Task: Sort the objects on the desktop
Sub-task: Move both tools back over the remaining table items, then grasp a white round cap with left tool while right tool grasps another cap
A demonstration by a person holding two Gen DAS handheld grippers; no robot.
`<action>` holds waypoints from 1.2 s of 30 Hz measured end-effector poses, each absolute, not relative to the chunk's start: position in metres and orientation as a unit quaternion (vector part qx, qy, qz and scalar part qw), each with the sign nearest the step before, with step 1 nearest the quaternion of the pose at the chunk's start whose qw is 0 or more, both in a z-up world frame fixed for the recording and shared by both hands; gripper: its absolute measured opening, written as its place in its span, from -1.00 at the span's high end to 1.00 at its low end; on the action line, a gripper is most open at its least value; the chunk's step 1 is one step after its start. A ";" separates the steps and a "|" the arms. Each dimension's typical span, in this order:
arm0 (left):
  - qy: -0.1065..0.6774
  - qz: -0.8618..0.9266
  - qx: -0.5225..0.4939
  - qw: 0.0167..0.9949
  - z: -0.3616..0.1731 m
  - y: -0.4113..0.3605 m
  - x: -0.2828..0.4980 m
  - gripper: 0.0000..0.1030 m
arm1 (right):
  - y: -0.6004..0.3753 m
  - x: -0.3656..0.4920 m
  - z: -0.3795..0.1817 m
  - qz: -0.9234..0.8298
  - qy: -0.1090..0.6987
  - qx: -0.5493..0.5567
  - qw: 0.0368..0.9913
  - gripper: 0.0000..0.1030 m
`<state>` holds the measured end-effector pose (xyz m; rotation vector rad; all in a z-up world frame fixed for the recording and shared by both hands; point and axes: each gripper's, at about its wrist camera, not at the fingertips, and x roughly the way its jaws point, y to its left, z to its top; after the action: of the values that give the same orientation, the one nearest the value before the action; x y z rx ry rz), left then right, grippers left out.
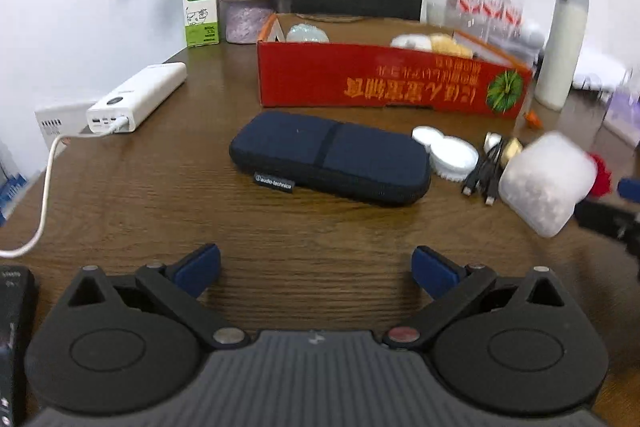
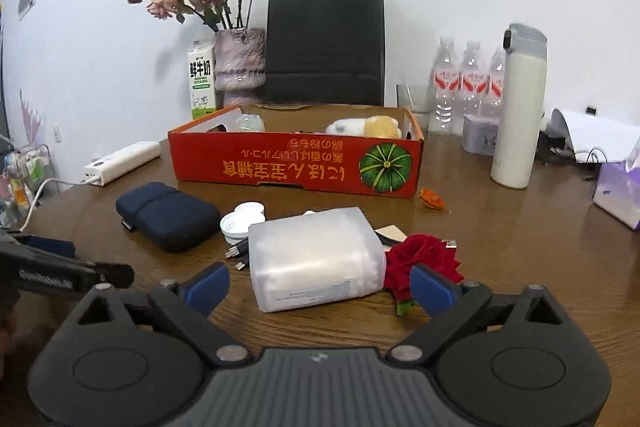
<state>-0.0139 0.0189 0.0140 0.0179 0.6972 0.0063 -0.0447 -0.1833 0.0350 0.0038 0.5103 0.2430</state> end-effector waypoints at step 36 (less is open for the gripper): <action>0.304 -0.134 -0.021 0.943 0.056 0.003 0.033 -1.00 | -0.169 0.024 0.074 0.163 0.273 -0.029 0.948 -0.49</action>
<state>0.0329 0.0027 0.0559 -0.0432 0.6189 -0.2729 0.0241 -0.1691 0.0738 -0.0593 0.5560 0.3309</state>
